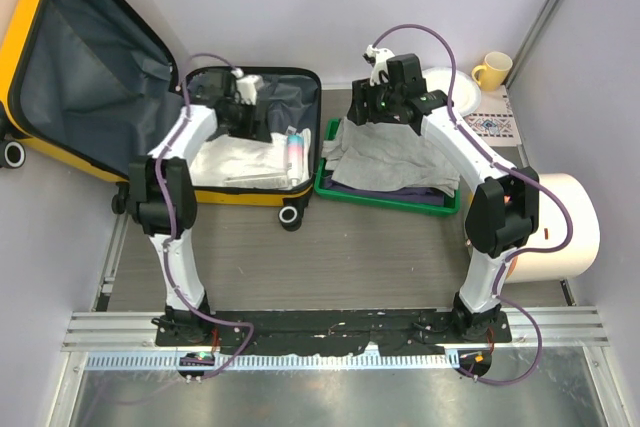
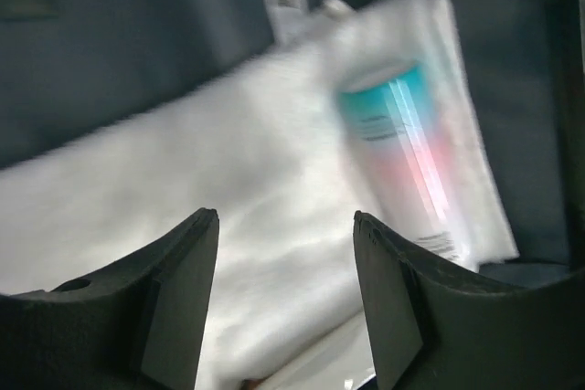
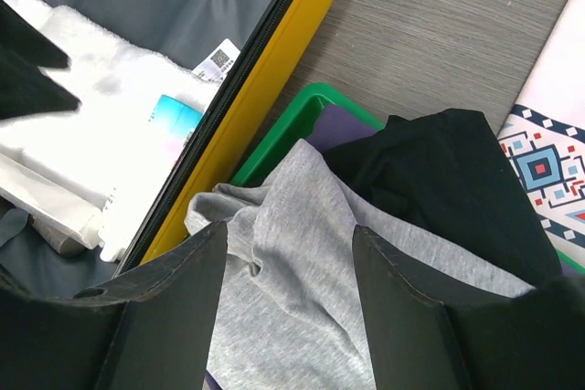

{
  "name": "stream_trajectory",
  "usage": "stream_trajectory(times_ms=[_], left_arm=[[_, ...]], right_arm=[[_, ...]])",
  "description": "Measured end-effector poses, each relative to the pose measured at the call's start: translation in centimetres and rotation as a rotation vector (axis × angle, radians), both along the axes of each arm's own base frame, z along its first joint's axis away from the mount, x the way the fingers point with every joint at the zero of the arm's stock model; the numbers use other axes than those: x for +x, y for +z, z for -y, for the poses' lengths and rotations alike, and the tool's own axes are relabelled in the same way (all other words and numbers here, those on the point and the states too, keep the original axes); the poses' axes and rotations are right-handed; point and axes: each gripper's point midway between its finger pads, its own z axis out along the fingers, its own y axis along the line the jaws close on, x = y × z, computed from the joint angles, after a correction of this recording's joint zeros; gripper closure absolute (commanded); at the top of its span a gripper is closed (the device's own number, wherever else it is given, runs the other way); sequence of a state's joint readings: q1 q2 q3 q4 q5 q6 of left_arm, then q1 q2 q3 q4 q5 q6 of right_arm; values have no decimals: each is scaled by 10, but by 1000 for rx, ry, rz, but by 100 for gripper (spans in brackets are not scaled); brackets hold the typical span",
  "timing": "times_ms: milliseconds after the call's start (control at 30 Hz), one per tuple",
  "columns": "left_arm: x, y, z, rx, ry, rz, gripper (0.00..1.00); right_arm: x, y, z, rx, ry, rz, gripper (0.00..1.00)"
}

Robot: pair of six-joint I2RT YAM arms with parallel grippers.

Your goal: Open, take out, and arrange the luggage

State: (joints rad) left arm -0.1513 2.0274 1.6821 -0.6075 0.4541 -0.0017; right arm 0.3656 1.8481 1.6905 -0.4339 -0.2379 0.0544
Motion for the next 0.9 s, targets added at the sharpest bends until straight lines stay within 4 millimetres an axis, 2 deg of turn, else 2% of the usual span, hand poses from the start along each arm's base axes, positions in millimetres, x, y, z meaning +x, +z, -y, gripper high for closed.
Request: stream_trajectory(times_ms=[67, 133, 233, 333, 400, 600, 767, 900], left_arm=[[15, 14, -33, 46, 45, 39, 35], [30, 30, -75, 102, 115, 79, 34], [38, 42, -132, 194, 208, 104, 33], [31, 34, -187, 308, 305, 72, 30], [18, 21, -208, 374, 341, 22, 30], [-21, -11, -220, 498, 356, -109, 27], [-34, -21, -233, 596, 436, -160, 23], [-42, -30, -231, 657, 470, -187, 24]], right_arm=[[0, 1, 0, 1, 0, 1, 37], [0, 2, -1, 3, 1, 4, 37], [2, 5, -2, 10, 6, 13, 37], [3, 8, -4, 17, 9, 20, 37], [5, 9, -6, 23, 12, 24, 37], [5, 0, -14, 30, 23, 3, 37], [7, -9, -17, 34, 21, -20, 37], [11, -11, -19, 38, 21, -25, 38]])
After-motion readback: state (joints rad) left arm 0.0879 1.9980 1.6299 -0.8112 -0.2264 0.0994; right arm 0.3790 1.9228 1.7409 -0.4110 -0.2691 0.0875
